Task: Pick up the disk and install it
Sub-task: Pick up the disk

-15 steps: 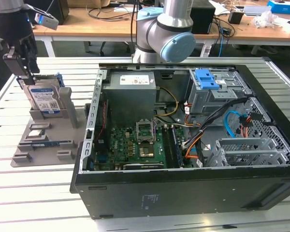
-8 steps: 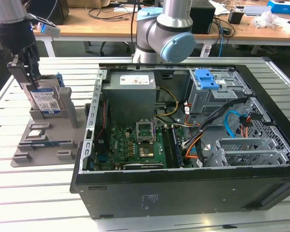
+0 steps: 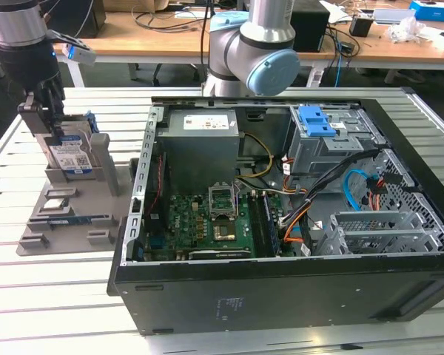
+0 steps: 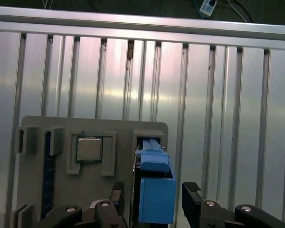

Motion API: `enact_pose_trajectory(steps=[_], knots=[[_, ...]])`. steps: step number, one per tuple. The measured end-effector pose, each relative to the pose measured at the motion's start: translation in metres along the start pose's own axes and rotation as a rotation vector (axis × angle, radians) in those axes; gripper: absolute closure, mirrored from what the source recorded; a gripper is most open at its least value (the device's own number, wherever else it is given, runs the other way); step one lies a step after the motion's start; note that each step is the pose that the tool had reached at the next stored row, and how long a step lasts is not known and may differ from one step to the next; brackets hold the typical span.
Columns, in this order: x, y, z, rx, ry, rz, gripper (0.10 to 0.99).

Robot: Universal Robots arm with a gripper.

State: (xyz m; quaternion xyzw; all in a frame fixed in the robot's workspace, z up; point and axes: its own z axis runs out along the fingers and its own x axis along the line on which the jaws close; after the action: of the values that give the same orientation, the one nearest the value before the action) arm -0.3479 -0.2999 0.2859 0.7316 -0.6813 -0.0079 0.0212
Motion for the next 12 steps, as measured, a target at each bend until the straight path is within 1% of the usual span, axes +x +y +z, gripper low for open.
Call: enact_pose_trajectory(steps=[4,5,8,9,12], knots=[[0.0,-0.0001,0.0,0.0,-0.0004,0.0,0.486],[0.0,-0.0002,0.0,0.0,-0.0005,0.0,0.498],[0.0,-0.0002,0.0,0.0,-0.001,0.0,0.69],[0.0,-0.0002,0.0,0.0,-0.001,0.0,0.718],[0.0,-0.0003,0.0,0.0,-0.0011,0.0,0.718]])
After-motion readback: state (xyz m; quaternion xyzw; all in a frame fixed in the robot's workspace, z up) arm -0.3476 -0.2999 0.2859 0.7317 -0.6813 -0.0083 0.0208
